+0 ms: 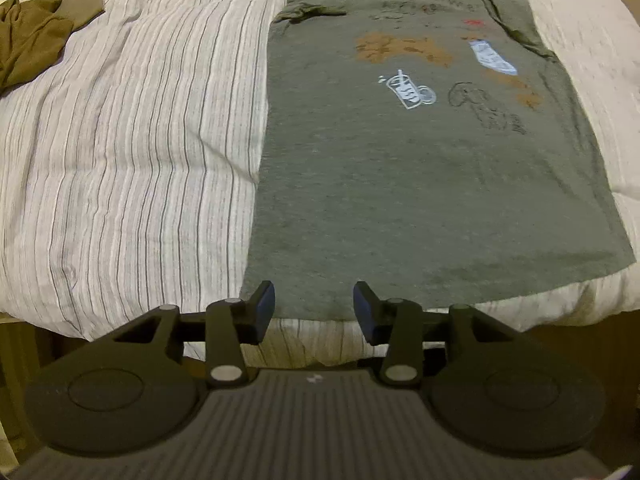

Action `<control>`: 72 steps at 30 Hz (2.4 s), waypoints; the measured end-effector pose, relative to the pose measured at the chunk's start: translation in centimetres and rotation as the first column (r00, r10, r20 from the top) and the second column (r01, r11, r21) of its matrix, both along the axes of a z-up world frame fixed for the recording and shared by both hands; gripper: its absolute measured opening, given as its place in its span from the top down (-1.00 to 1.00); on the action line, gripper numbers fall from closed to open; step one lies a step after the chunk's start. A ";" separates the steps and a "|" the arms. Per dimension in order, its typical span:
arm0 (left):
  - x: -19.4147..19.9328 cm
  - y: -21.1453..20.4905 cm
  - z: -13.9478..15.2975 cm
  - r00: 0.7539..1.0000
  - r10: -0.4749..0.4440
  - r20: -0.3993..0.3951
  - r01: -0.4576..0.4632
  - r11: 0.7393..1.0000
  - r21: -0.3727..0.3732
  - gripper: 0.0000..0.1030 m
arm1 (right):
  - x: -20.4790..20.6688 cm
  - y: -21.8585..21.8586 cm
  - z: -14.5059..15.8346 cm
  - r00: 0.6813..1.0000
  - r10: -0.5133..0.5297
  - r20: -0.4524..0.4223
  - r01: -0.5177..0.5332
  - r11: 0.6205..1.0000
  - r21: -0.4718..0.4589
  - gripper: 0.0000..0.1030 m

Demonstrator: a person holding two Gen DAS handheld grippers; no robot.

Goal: Fold clothes
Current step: 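Pull both grippers back from the folded T-shirt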

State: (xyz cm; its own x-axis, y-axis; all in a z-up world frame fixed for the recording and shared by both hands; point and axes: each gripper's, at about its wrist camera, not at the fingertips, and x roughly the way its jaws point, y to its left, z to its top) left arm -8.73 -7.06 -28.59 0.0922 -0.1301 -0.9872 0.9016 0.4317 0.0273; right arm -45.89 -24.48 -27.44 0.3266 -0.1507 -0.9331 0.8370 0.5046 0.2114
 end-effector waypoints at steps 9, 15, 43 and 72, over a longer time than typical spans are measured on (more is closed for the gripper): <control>-0.1 0.5 0.2 1.000 -0.017 -0.022 0.017 1.000 -0.020 0.21 | 0.0 1.0 0.8 1.000 0.005 0.006 -0.005 1.000 0.007 -0.60; 4.1 1.9 -1.5 0.992 0.040 -0.116 -0.060 0.983 -0.173 0.20 | -0.4 -0.8 -0.3 0.999 0.024 0.027 -0.024 1.000 -0.013 -0.60; -10.1 6.0 4.6 0.987 0.135 0.084 -0.125 0.986 -0.107 0.19 | -2.9 6.1 4.3 0.989 0.150 -0.011 -0.151 0.987 -0.063 -0.60; -20.6 9.4 10.0 0.984 0.142 0.109 -0.113 0.964 -0.240 0.15 | -10.4 9.5 9.3 0.967 0.238 0.092 -0.224 0.965 -0.139 -0.60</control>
State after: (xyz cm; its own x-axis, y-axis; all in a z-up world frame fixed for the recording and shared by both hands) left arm -29.35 2.36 -18.58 0.2424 -0.3331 -0.9112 0.8347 0.5504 0.0209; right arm -56.27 -14.97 -18.18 0.4628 -0.1736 -0.8693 0.6705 0.7100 0.2152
